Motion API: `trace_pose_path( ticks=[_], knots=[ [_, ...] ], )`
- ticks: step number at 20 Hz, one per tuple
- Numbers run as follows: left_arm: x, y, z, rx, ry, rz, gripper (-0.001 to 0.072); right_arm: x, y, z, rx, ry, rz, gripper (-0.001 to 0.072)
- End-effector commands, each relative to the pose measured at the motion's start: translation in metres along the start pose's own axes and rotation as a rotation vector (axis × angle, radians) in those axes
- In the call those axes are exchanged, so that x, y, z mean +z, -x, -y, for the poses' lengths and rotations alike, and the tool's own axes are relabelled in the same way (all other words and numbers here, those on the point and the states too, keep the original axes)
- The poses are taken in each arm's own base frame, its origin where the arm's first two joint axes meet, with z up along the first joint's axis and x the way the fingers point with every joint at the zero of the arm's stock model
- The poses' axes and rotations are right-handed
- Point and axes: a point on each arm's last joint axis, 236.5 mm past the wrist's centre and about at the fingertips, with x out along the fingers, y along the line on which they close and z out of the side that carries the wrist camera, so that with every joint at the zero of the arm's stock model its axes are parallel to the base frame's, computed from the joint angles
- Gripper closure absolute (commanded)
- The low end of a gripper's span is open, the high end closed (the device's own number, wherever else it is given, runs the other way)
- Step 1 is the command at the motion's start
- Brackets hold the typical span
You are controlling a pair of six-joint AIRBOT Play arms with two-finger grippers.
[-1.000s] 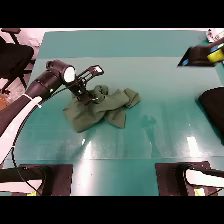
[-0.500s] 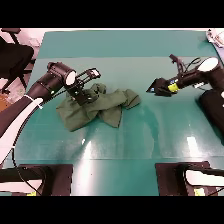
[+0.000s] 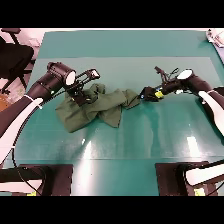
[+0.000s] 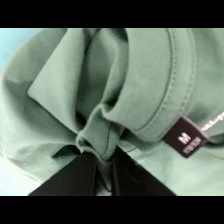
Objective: Fold the shirts.
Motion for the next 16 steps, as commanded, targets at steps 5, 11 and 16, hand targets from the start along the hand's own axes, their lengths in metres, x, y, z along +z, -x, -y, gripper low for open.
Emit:
trace_pose_path(
  ticks=[5,11,16],
  knots=[
    [-0.003,0.000,0.002,-0.010,0.002,-0.011,0.0677,0.017,-0.043,-0.028,0.021,0.117,-0.055,0.0514],
    [-0.007,0.000,0.004,-0.015,0.082,-0.029,0.0677,0.023,-0.027,-0.059,0.051,0.185,-0.062,0.0689],
    [-0.018,0.001,0.009,-0.034,0.090,-0.077,0.0677,0.046,0.034,-0.098,0.042,0.285,0.091,0.0689]
  ],
)
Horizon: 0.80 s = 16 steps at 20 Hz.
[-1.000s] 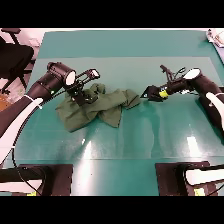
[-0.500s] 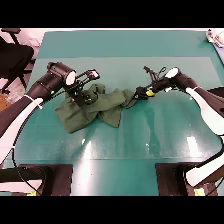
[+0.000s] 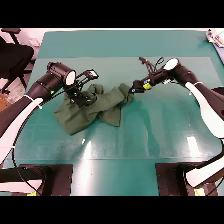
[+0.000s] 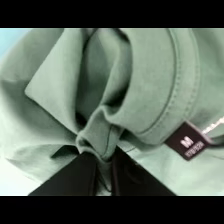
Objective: Fold the shirts.
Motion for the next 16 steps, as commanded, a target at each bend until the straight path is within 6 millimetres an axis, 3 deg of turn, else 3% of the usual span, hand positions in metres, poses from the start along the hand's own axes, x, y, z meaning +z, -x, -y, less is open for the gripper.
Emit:
trace_pose_path(
  ticks=[1,3,4,5,7,9,13,16],
  knots=[
    [-0.008,0.000,0.003,-0.011,0.041,-0.034,0.0676,0.018,0.039,-0.022,-0.020,0.062,0.094,0.0688],
    [-0.008,0.001,0.009,-0.036,0.059,-0.033,0.0637,0.024,0.056,-0.024,-0.030,0.071,0.132,0.0688],
    [-0.005,0.001,0.014,-0.057,0.066,-0.021,0.0329,0.025,0.060,-0.022,-0.032,0.067,0.141,0.0688],
    [-0.002,0.001,0.018,-0.075,0.072,-0.010,0.0177,0.025,0.062,-0.020,-0.034,0.062,0.144,0.0688],
    [0.000,0.001,0.019,-0.080,0.074,-0.004,0.0176,0.023,0.062,-0.019,-0.032,0.058,0.136,0.0688],
    [-0.003,0.001,0.018,-0.076,0.072,-0.013,0.0007,0.018,0.060,-0.019,-0.026,0.056,0.115,0.0688],
    [-0.012,0.000,-0.012,0.040,0.047,-0.046,0.0007,0.011,0.060,-0.020,-0.022,0.059,0.088,0.0688],
    [-0.035,-0.006,-0.037,-0.016,0.176,-0.072,0.0003,0.010,0.059,-0.016,-0.041,0.063,0.082,0.0688]
  ],
)
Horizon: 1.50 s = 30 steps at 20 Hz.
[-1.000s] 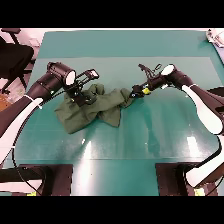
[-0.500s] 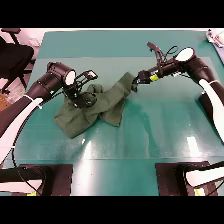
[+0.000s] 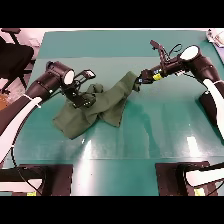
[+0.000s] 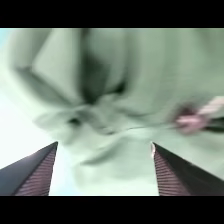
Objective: Fold the shirts.
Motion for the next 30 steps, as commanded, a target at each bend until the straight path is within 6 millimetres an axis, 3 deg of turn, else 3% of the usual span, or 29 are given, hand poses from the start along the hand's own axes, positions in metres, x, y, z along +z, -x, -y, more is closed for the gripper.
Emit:
trace_pose_path(
  ticks=[1,5,7,10,13,16,20,23,27,29,30],
  knots=[
    [-0.027,-0.007,-0.023,-0.103,0.132,-0.043,0.0003,-0.003,0.000,0.002,-0.008,0.004,-0.011,0.0688],
    [-0.064,0.010,-0.012,-0.504,0.229,-0.033,0.0003,-0.003,0.000,0.002,-0.009,0.004,-0.011,0.0688],
    [-0.071,0.023,-0.015,-0.634,0.285,0.020,0.0004,-0.003,0.000,0.002,-0.009,0.004,-0.010,0.0688],
    [-0.080,0.022,-0.036,-0.643,0.347,0.057,0.0004,-0.002,0.000,0.002,-0.009,0.004,-0.009,0.0688],
    [-0.079,0.020,-0.026,-0.685,0.309,0.081,0.0022,-0.001,0.000,0.002,-0.011,0.004,-0.005,0.0688],
    [-0.085,-0.003,-0.006,-0.717,0.268,0.075,0.0021,-0.002,0.000,0.002,-0.010,0.004,-0.007,0.0688],
    [-0.096,-0.039,-0.020,-0.594,0.269,0.064,0.0021,-0.002,0.000,0.002,-0.009,0.003,-0.008,0.0688],
    [-0.092,-0.045,-0.033,-0.537,0.269,0.085,0.0022,-0.003,0.000,0.002,-0.007,0.003,-0.012,0.0688],
    [-0.096,-0.041,-0.027,-0.564,0.252,0.067,0.0029,-0.002,0.000,0.002,-0.009,0.004,-0.008,0.0688],
    [-0.100,-0.037,-0.019,-0.599,0.221,0.056,0.0507,-0.002,0.000,0.002,-0.009,0.004,-0.007,0.0688],
    [-0.100,-0.033,-0.013,-0.629,0.197,0.061,0.0653,-0.002,0.000,0.002,-0.009,0.004,-0.008,0.0688]
  ],
)
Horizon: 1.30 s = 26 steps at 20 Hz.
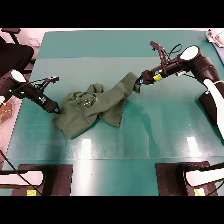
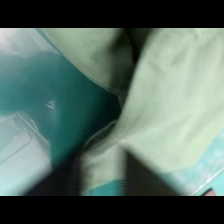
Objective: Fold the shirts.
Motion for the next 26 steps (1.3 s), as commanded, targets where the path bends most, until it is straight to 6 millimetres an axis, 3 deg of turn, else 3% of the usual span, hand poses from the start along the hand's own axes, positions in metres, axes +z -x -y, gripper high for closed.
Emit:
trace_pose_path(
  ticks=[1,5,7,10,13,16,18,22,26],
  knots=[
    [-0.006,0.000,0.018,-0.078,-0.065,-0.023,0.0676,0.000,0.000,0.000,-0.001,-0.001,0.002,0.0688],
    [-0.003,0.002,0.035,-0.151,-0.083,-0.004,0.0678,0.000,0.000,0.000,0.000,-0.001,0.002,0.0688],
    [0.002,0.007,0.054,-0.228,-0.084,0.017,0.0679,0.001,0.003,-0.003,0.003,0.003,0.005,0.0688],
    [0.027,0.041,0.097,-0.406,-0.130,0.125,0.0680,0.009,0.023,-0.011,-0.012,0.033,0.057,0.0688],
    [0.073,0.120,0.127,-0.517,-0.207,0.409,0.0680,0.022,0.068,-0.017,-0.047,0.057,0.158,0.0688],
    [0.106,0.221,0.137,-0.421,-0.289,0.743,0.0681,0.035,0.137,-0.015,-0.117,0.065,0.316,0.0688],
    [0.117,0.289,0.146,-0.294,-0.336,0.956,0.0681,0.037,0.182,-0.011,-0.171,0.062,0.411,0.0688],
    [0.116,0.402,0.175,0.038,-0.401,1.275,0.0681,0.035,0.269,-0.008,-0.292,0.052,0.614,0.0688],
    [0.099,0.481,0.211,0.291,-0.444,1.505,0.0680,0.028,0.342,-0.020,-0.422,0.070,0.806,0.0688]
  ],
)
